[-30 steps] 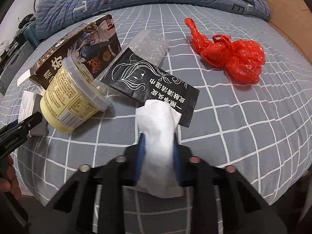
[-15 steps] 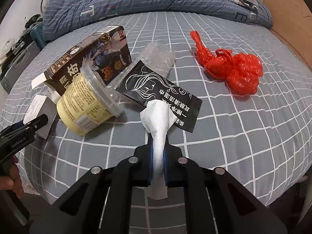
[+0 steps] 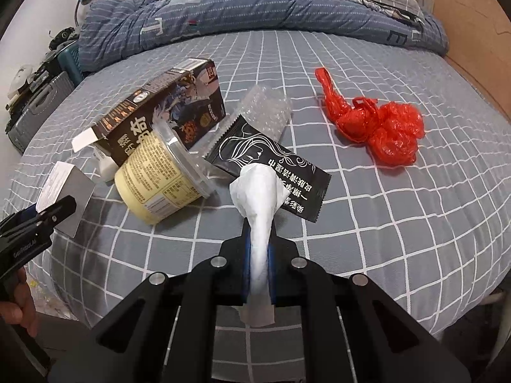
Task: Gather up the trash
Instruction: 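Carry the white tissue and paper leaflet with both tools over the bin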
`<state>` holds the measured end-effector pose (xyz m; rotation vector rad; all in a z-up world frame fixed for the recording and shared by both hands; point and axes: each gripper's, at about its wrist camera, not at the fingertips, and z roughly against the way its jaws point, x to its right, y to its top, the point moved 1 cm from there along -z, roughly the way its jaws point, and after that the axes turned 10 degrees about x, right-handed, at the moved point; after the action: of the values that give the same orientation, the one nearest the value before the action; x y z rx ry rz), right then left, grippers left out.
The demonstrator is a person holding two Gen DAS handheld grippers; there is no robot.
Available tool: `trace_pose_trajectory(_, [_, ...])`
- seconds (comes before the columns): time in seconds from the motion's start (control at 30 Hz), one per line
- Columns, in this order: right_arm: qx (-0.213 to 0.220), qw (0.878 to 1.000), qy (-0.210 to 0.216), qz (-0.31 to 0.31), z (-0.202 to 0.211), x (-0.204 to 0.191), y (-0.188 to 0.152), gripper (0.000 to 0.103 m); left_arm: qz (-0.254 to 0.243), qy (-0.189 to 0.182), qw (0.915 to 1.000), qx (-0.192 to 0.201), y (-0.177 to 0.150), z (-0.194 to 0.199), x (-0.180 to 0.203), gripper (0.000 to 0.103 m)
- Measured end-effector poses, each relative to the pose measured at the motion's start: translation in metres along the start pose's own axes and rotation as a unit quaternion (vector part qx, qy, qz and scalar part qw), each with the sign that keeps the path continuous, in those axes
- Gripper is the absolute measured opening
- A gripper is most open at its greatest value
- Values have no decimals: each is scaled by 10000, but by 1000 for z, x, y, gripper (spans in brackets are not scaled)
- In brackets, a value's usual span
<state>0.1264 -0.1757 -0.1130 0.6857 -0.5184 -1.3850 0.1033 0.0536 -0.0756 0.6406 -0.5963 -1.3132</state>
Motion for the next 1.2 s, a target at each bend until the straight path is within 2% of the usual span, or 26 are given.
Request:
trace_pose_trajectory(0.63, [319, 9992, 149, 199, 58, -13, -2, 8, 100, -134, 9998, 46, -16, 55, 15, 73])
trace_pose_trajectory(1.2, [382, 9987, 262, 226, 105, -24, -23, 8, 173, -164, 9997, 102, -36, 106, 19, 73])
